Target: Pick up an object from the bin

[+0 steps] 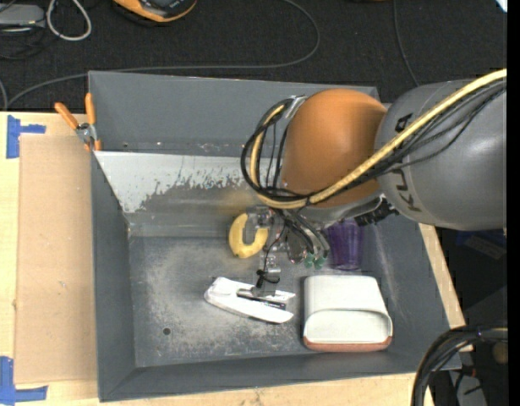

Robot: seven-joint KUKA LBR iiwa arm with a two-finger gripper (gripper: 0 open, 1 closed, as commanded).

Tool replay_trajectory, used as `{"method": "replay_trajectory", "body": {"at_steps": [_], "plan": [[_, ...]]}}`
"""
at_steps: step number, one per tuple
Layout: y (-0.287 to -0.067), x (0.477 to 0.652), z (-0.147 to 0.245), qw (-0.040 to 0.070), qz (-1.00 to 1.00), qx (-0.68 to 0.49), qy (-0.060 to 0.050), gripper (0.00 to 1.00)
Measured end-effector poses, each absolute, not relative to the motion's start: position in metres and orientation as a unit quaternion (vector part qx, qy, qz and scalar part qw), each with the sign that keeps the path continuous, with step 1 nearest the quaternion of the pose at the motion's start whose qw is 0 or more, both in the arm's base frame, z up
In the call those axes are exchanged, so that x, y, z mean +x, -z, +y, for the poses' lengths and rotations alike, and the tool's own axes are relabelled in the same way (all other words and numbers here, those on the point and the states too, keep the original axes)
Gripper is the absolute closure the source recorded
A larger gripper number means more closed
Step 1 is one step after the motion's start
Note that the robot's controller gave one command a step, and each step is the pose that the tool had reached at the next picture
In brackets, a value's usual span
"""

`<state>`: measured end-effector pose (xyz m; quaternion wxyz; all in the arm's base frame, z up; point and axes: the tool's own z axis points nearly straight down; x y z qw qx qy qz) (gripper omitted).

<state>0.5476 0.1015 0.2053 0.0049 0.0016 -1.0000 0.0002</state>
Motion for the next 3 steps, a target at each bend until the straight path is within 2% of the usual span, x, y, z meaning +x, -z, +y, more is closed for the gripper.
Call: {"method": "replay_trajectory", "body": {"at_steps": [1, 2, 3], "plan": [[-0.21, 0.549, 0.101, 0.001, -1.0, -0.001, 0.0, 0.0], [-0.1, 0.522, 0.083, 0.002, -0.998, -0.067, 0.0, 0.0], [-0.125, 0.515, 0.081, -0.001, -0.997, -0.077, 0.001, 0.0]]}}
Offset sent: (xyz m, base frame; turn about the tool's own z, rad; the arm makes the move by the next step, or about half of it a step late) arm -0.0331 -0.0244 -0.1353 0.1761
